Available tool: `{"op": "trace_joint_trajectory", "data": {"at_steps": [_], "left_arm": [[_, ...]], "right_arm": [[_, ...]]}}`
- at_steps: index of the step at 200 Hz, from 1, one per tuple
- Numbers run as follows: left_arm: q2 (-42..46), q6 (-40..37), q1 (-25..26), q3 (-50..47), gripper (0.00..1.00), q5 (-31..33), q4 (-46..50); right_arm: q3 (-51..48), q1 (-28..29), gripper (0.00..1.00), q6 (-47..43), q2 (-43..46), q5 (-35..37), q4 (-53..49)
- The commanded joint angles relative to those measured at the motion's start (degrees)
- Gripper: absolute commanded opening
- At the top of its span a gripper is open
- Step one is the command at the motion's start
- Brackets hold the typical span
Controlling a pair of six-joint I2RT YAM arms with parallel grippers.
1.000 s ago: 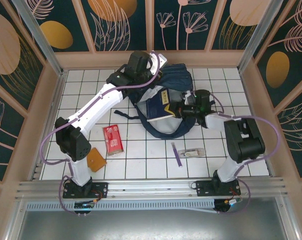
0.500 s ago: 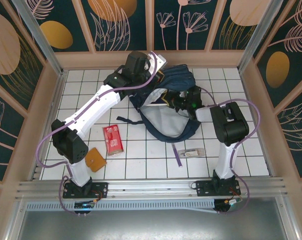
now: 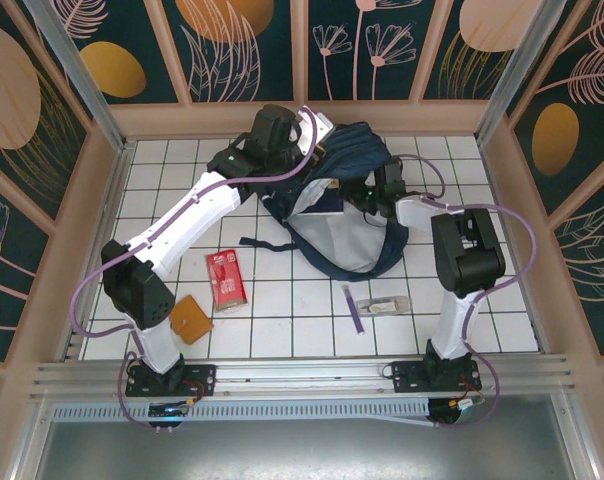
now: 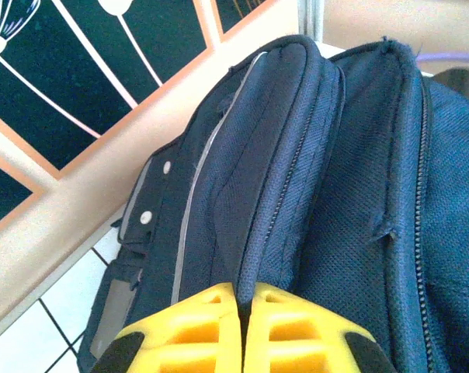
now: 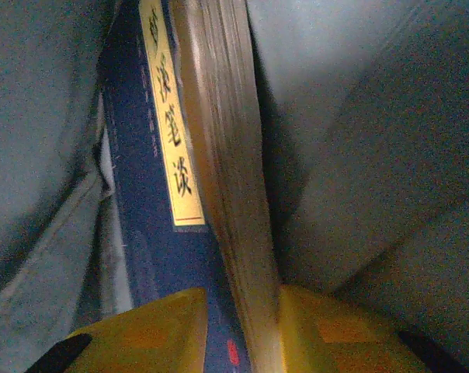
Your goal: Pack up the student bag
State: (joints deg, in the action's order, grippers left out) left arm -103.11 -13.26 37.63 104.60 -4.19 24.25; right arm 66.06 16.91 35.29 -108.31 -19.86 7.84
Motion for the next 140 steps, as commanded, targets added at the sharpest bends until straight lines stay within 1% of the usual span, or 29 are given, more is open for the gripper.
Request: {"op": "trace_joint_trajectory", "data": {"at_steps": [1,18,26,31,36,42,66,88,99,111,130,140], "left_arm": [[2.3,-1.5,0.0,0.8,0.0,1.2,-5.9],[1.7,-1.1,0.1,1.3,0.0,1.0,-5.8],[1.4,-0.9,0.1,1.7,0.0,1.1,-5.7],[1.2,-0.7,0.0,2.1,0.0,1.1,-5.5],[0.9,-0.6,0.0,2.5,0.0,1.1,-5.3],[0.7,-0.6,0.1,3.0,0.0,1.2,-5.1],[-0.4,-0.5,0.1,5.0,0.0,1.1,-4.0],[-1.4,-0.5,0.0,6.6,0.0,0.9,-2.8],[-1.5,-0.8,0.0,6.9,0.0,0.8,-2.5],[-1.3,-1.3,0.0,6.9,0.0,0.3,-2.3],[-0.6,-2.2,0.0,6.3,0.0,0.5,-2.3],[-0.3,-2.7,0.0,6.0,0.0,0.9,-2.3]], "right_arm": [[-2.4,1.1,0.3,-11.3,6.9,5.6,0.4],[-6.6,2.2,0.25,-15.0,10.0,3.5,2.3],[-8.5,2.6,0.22,-15.4,11.1,0.9,3.2],[-9.6,2.9,0.18,-15.3,11.6,-1.0,3.9],[-10.7,3.5,0.14,-14.6,12.0,-1.3,4.1],[-11.7,4.7,0.12,-14.2,12.5,-1.5,4.3],[-14.2,9.0,0.12,-12.2,12.7,-2.9,6.6],[-13.5,12.3,0.15,-12.9,9.5,-1.9,7.3],[-12.3,13.2,0.16,-13.5,7.4,0.9,6.5],[-11.5,13.7,0.16,-13.0,6.2,7.3,5.8],[-11.0,13.5,0.07,-11.6,5.4,16.8,5.5],[-10.1,13.5,0.05,-11.3,5.0,21.1,4.4]]}}
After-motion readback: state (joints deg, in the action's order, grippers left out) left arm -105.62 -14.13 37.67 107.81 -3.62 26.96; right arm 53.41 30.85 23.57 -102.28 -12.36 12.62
